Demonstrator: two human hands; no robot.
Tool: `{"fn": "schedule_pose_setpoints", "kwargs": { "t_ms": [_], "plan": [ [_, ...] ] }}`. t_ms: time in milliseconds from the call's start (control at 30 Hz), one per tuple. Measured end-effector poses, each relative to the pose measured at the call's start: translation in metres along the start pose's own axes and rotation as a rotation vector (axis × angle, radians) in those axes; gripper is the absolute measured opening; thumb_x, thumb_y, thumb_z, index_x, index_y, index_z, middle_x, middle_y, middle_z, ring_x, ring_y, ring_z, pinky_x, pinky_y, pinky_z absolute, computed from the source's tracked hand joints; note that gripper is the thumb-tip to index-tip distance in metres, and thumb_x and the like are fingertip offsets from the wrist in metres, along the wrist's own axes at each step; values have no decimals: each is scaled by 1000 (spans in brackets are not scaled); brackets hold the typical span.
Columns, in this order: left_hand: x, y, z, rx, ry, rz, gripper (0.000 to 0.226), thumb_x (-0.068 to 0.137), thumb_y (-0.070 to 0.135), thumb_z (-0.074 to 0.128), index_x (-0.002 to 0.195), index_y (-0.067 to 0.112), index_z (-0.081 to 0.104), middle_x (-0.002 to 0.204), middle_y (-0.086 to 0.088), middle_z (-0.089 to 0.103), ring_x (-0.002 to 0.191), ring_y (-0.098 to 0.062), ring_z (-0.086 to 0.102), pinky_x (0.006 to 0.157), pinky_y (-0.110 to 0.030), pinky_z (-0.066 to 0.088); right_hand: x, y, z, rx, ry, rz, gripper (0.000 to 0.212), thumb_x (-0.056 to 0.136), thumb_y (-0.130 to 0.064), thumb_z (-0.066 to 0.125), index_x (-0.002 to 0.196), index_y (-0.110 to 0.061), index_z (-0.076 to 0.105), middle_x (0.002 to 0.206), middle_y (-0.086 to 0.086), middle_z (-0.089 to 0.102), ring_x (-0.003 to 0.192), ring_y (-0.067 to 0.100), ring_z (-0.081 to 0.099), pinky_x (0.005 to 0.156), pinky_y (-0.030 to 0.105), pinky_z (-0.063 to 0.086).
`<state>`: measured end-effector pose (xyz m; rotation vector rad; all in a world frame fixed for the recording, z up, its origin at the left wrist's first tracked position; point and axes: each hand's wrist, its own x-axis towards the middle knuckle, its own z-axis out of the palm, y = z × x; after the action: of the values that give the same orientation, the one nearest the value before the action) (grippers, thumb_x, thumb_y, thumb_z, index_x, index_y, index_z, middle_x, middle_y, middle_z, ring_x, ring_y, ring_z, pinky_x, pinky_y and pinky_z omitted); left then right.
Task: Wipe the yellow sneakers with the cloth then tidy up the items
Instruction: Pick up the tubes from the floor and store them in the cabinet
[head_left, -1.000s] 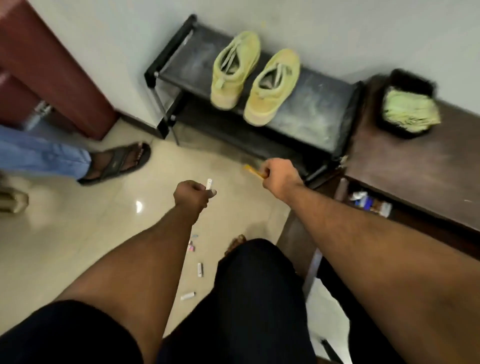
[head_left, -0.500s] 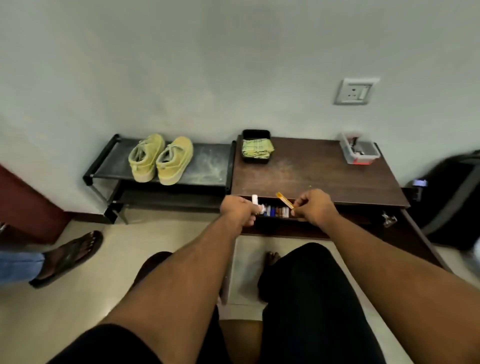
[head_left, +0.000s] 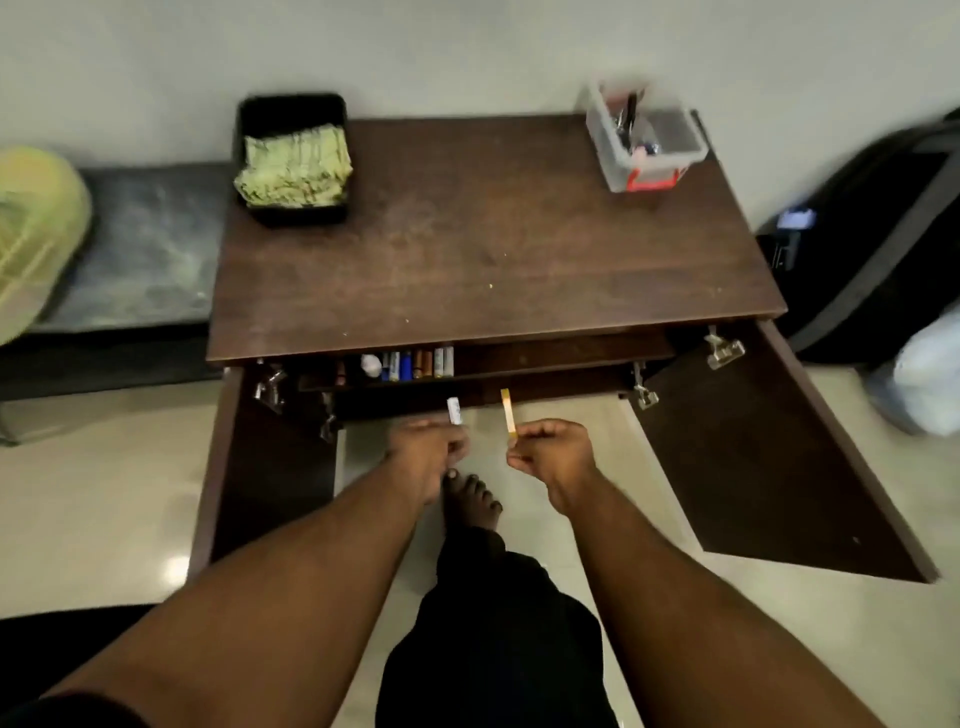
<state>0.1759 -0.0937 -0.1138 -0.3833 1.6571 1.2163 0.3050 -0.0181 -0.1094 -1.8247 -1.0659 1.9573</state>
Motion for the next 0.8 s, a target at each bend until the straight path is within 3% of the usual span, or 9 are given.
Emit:
{"fn": "schedule_pose_setpoints", "kwargs": {
  "t_ms": [67, 167, 267, 367, 533, 800],
  "plan": [
    [24, -1, 15, -40, 0, -15, 21, 77, -11, 70, 89, 5, 63, 85, -13, 67, 59, -15, 67, 66, -29, 57, 25, 8, 10, 100, -9, 20, 19, 77, 24, 57, 85, 6, 59, 77, 20, 62, 65, 27, 61, 57, 28, 58],
    [48, -5, 31, -125, -4, 93, 27, 76, -14, 70, 84, 8, 57, 86, -13, 65, 74, -23, 67, 69, -33, 58, 48, 14, 23, 175, -33, -5, 14, 78, 16, 63, 79, 3, 63, 72, 16, 65, 64, 25, 63, 69, 31, 59],
    [60, -7, 41, 33, 55, 271, 25, 76, -6, 75, 79, 11, 58, 80, -10, 68, 78, -27, 69, 74, -37, 60, 63, 17, 32, 202, -17, -27, 12, 79, 10, 67, 76, -1, 66, 61, 7, 67, 56, 19, 62, 63, 28, 59],
    [72, -7, 41, 117, 132, 358, 23, 75, 0, 78, 75, 15, 60, 82, -11, 71, 78, -25, 71, 73, -39, 61, 70, 18, 39, 198, -15, -57, 11, 80, 7, 67, 78, -3, 67, 63, 8, 66, 54, 17, 60, 59, 27, 58],
    [84, -9, 37, 8, 251, 352, 29, 74, 0, 79, 70, 16, 54, 85, -11, 70, 84, -28, 72, 70, -37, 60, 81, 14, 52, 176, -27, -123, 7, 81, 4, 68, 86, -2, 68, 72, 11, 65, 59, 17, 59, 61, 27, 57],
    [85, -15, 45, -302, 305, 235, 27, 76, -2, 77, 76, 8, 51, 88, -17, 68, 77, -29, 73, 64, -39, 62, 94, 11, 63, 191, -19, -187, 6, 82, 2, 69, 85, -4, 68, 73, 8, 68, 57, 12, 63, 59, 27, 57]
  ]
}}
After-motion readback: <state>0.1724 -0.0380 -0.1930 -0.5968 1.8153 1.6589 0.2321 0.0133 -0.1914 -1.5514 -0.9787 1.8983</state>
